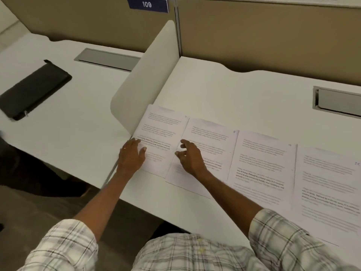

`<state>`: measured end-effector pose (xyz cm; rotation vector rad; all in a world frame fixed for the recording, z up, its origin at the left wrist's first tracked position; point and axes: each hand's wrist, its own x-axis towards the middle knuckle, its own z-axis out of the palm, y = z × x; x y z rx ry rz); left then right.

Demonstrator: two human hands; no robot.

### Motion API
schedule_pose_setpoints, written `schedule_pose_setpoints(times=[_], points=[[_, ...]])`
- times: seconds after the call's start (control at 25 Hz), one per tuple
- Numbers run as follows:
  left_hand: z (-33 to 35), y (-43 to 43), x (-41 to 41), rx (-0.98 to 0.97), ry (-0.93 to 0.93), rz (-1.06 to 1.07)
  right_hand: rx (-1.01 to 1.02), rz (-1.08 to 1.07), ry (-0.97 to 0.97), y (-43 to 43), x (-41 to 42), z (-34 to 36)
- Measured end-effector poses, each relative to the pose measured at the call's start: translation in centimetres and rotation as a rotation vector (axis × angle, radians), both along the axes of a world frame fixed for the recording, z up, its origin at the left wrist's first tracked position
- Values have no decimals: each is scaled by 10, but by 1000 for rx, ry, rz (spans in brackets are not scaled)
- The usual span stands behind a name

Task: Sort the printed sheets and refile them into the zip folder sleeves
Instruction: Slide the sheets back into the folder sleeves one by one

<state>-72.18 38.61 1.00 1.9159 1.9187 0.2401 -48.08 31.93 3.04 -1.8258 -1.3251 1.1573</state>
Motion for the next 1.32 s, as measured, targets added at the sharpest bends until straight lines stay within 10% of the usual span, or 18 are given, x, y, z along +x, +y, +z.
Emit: schedule_pose_setpoints(times=[0.56, 1.0, 1.32], points=[[23, 54, -41, -72, -563, 56, -140, -518, -65, 41, -74, -22], [28, 53, -46, -320, -851, 117, -77, -864, 552, 12, -37, 17], [48, -4, 34, -497, -956, -51, 4, -881, 614, -91, 43, 35]])
